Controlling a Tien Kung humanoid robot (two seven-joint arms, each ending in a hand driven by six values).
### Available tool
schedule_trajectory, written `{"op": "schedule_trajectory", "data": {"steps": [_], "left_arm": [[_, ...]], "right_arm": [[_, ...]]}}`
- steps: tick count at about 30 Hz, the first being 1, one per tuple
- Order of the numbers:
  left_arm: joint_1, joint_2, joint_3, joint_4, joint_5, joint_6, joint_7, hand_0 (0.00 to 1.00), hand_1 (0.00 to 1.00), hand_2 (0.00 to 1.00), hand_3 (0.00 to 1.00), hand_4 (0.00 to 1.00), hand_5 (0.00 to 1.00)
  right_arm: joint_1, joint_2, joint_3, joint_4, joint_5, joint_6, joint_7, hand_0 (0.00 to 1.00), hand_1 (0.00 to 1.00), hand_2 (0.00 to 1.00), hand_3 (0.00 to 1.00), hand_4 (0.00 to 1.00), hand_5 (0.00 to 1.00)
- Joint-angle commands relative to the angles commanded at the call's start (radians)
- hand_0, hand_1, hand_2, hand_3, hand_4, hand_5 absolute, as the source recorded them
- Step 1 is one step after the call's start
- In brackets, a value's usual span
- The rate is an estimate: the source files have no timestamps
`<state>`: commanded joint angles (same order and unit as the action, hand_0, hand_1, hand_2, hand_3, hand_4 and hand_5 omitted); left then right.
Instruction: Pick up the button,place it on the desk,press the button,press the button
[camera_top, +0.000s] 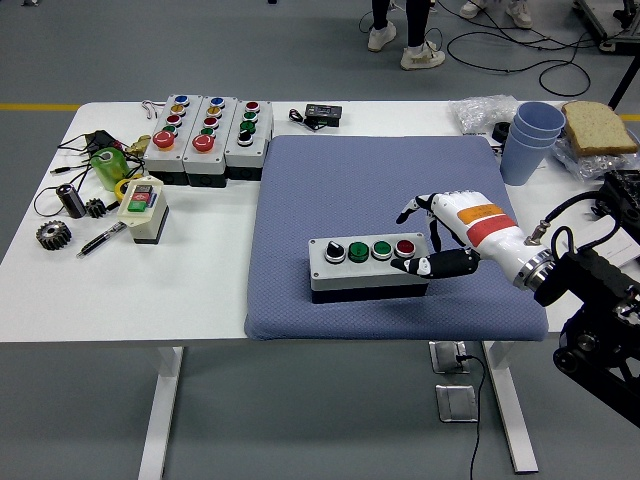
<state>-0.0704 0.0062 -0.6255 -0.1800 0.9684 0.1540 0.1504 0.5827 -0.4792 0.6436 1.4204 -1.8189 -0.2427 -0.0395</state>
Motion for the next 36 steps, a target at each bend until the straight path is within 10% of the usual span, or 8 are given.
{"op": "schedule_trajectory", "data": {"steps": [28, 36], "left_arm": [[-0.005, 0.000, 0.006, 0.000, -0.012, 0.001, -0.002, 0.621, 0.658, 0.674, 0.592, 0.335, 0.645], [-0.007, 0.001, 0.010, 0.000, -0.013, 0.000, -0.003, 0.621, 0.659, 0.673, 0.592, 0.335, 0.645]], "right_arm": [[0.005, 0.009, -0.047, -0.052, -0.016, 0.096, -0.032, 0.064, 0.002, 0.169, 0.598, 0.899, 0.611], [0.005, 0.011, -0.005, -0.018, -0.011, 0.041, -0.017, 0.066, 0.002, 0.168, 0.597, 0.898, 0.609]]}}
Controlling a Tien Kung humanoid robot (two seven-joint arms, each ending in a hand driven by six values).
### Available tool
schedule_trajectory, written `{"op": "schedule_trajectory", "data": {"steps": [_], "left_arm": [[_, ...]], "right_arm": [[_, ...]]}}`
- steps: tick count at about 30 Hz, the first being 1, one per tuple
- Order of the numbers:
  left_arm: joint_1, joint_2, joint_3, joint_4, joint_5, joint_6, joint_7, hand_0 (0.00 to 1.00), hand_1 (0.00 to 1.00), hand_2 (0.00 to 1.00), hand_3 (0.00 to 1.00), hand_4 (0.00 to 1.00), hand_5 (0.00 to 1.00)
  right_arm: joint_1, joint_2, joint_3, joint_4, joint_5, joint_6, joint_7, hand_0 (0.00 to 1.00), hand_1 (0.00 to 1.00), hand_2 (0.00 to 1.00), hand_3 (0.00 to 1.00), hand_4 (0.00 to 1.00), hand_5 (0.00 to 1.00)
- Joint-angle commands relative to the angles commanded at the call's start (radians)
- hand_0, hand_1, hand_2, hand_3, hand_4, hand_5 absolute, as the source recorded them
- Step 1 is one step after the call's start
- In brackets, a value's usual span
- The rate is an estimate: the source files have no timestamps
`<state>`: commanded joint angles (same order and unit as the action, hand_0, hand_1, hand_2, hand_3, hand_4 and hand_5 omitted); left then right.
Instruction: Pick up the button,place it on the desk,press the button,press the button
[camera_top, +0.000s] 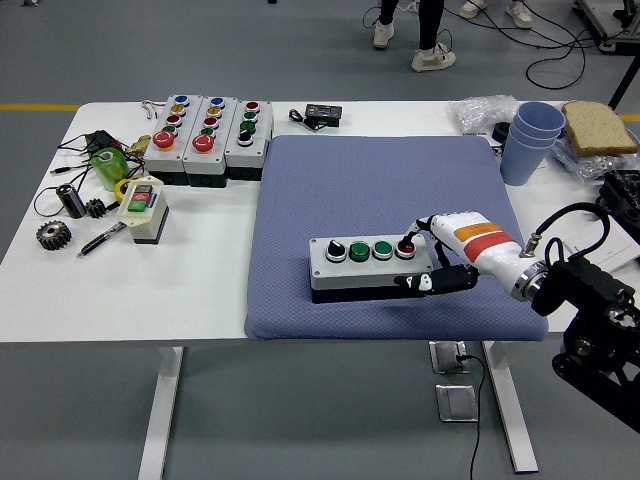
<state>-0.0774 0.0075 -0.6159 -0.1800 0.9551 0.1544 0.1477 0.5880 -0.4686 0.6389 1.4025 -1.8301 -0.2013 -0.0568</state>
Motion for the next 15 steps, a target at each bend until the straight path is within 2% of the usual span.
{"op": "schedule_trajectory", "data": {"steps": [5, 15], "left_arm": [[0.000, 0.000, 0.001, 0.000, -0.001, 0.000, 0.000, 0.621, 0.658, 0.673, 0.591, 0.335, 0.645], [-0.002, 0.001, 0.007, 0.000, -0.011, 0.001, -0.002, 0.620, 0.657, 0.673, 0.591, 0.334, 0.640]], "right_arm": [[0.009, 0.011, 0.002, 0.015, -0.001, -0.012, 0.003, 0.066, 0.002, 0.167, 0.596, 0.899, 0.611], [0.013, 0.033, -0.042, -0.006, -0.001, 0.004, -0.005, 0.064, 0.002, 0.167, 0.592, 0.898, 0.615]]}}
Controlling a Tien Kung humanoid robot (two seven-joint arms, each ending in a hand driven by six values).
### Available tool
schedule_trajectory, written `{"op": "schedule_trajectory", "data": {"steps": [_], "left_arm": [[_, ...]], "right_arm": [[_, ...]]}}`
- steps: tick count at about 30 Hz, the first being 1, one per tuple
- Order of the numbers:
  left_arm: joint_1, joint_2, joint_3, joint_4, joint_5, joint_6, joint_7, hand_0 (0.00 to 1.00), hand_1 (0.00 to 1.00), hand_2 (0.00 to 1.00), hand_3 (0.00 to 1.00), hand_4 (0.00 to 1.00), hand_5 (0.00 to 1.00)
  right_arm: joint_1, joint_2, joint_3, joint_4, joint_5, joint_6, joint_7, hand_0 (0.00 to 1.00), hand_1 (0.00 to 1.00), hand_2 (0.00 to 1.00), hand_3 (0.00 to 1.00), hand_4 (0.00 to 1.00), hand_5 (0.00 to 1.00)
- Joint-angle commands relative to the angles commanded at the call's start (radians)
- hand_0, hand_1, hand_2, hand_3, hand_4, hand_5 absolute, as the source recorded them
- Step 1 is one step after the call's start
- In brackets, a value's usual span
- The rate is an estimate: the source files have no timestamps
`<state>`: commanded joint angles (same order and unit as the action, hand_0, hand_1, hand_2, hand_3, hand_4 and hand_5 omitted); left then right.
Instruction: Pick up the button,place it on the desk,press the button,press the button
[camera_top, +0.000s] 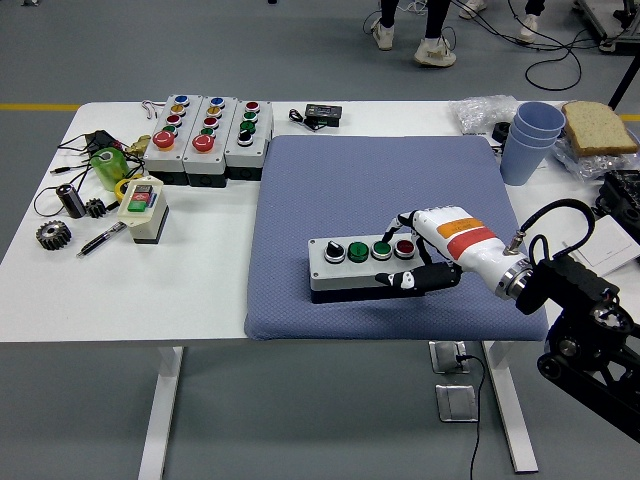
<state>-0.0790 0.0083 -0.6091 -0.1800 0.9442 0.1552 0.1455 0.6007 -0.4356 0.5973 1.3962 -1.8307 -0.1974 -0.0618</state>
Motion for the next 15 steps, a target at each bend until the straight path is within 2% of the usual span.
{"op": "schedule_trajectory", "data": {"steps": [15], "left_arm": [[0.002, -0.001, -0.005, 0.000, 0.008, -0.001, 0.002, 0.620, 0.656, 0.672, 0.591, 0.333, 0.636]], "right_arm": [[0.009, 0.010, -0.037, -0.027, 0.004, 0.018, -0.010, 0.065, 0.002, 0.168, 0.590, 0.899, 0.613]]}}
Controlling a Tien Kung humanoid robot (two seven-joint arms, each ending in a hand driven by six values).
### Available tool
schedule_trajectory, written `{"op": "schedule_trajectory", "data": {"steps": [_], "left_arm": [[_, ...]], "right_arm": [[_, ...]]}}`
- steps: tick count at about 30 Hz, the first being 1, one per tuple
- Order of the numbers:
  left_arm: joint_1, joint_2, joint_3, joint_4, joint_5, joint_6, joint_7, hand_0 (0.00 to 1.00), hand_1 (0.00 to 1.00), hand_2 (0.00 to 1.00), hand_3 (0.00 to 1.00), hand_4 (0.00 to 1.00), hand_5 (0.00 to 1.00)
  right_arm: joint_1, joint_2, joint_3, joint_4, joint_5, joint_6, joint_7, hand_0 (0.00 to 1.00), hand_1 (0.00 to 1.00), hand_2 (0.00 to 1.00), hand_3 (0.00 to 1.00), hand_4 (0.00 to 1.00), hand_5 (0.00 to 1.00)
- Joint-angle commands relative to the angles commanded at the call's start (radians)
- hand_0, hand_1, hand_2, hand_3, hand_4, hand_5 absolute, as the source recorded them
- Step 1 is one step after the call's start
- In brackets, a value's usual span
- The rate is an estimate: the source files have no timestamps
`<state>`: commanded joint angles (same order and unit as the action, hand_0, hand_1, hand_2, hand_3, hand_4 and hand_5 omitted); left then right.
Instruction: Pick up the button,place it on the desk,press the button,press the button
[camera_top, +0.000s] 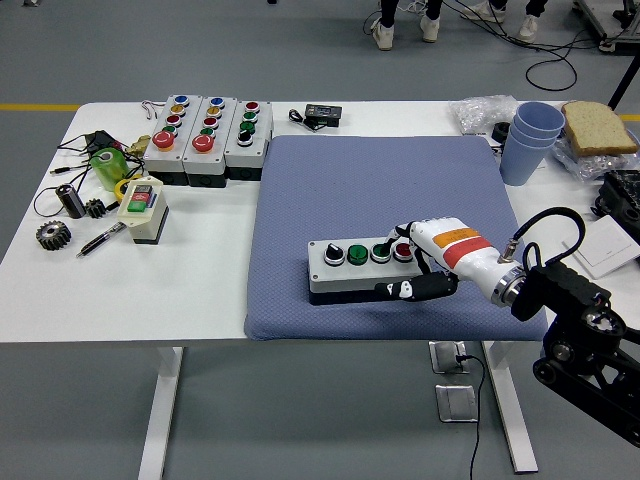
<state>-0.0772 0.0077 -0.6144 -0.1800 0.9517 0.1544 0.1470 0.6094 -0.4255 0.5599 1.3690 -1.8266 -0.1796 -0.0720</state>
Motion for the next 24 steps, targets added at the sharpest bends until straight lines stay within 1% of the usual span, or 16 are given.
{"op": "schedule_trajectory", "data": {"steps": [5, 8, 9, 10, 11, 14, 15, 18, 20, 21, 24], "left_arm": [[0.002, -0.001, -0.005, 0.000, 0.007, 0.000, 0.001, 0.619, 0.656, 0.672, 0.591, 0.333, 0.636], [0.004, -0.001, -0.009, 0.000, 0.015, -0.001, 0.003, 0.619, 0.656, 0.672, 0.591, 0.333, 0.636], [0.004, -0.001, -0.009, 0.000, 0.015, -0.001, 0.003, 0.620, 0.655, 0.672, 0.591, 0.333, 0.636], [0.005, -0.001, -0.010, 0.000, 0.017, -0.001, 0.003, 0.620, 0.655, 0.672, 0.591, 0.333, 0.636], [0.005, -0.001, -0.010, 0.000, 0.017, -0.001, 0.003, 0.620, 0.655, 0.672, 0.591, 0.333, 0.636], [0.006, -0.001, -0.010, 0.000, 0.018, -0.002, 0.004, 0.620, 0.655, 0.672, 0.591, 0.333, 0.636], [0.006, -0.001, -0.010, 0.000, 0.020, -0.002, 0.004, 0.620, 0.656, 0.671, 0.591, 0.334, 0.636], [0.007, -0.001, -0.012, 0.000, 0.023, -0.002, 0.005, 0.620, 0.656, 0.671, 0.591, 0.334, 0.636], [0.007, 0.000, -0.012, 0.000, 0.023, -0.002, 0.004, 0.620, 0.656, 0.671, 0.591, 0.334, 0.636], [0.008, -0.001, -0.014, 0.000, 0.025, -0.002, 0.005, 0.621, 0.656, 0.672, 0.590, 0.335, 0.637], [0.008, -0.001, -0.015, 0.000, 0.029, -0.002, 0.006, 0.621, 0.656, 0.672, 0.590, 0.335, 0.637]], "right_arm": [[-0.006, -0.001, 0.023, 0.017, 0.008, -0.024, 0.008, 0.065, 0.002, 0.168, 0.591, 0.899, 0.612], [-0.010, -0.006, 0.053, 0.043, 0.058, -0.070, 0.031, 0.065, 0.002, 0.168, 0.591, 0.899, 0.612], [-0.010, -0.007, 0.056, 0.046, 0.072, -0.080, 0.037, 0.230, 0.112, 0.324, 0.636, 0.886, 0.571], [-0.015, -0.010, 0.066, 0.055, 0.113, -0.105, 0.058, 0.230, 0.112, 0.324, 0.636, 0.886, 0.571], [-0.016, -0.010, 0.069, 0.057, 0.148, -0.116, 0.066, 0.230, 0.112, 0.324, 0.636, 0.886, 0.571], [-0.030, -0.010, 0.099, 0.073, 0.265, -0.131, 0.112, 0.230, 0.112, 0.324, 0.636, 0.886, 0.571], [-0.033, -0.010, 0.104, 0.078, 0.304, -0.132, 0.119, 0.547, 0.496, 0.557, 0.690, 0.813, 0.415], [-0.046, -0.013, 0.135, 0.119, 0.434, -0.137, 0.175, 0.547, 0.496, 0.557, 0.690, 0.813, 0.415], [-0.052, -0.014, 0.152, 0.142, 0.512, -0.136, 0.195, 0.547, 0.496, 0.557, 0.690, 0.813, 0.415], [-0.058, -0.015, 0.171, 0.157, 0.558, -0.126, 0.200, 0.663, 0.616, 0.649, 0.697, 0.798, 0.372], [-0.072, -0.016, 0.213, 0.184, 0.685, -0.098, 0.199, 0.663, 0.616, 0.649, 0.697, 0.798, 0.372]]}}
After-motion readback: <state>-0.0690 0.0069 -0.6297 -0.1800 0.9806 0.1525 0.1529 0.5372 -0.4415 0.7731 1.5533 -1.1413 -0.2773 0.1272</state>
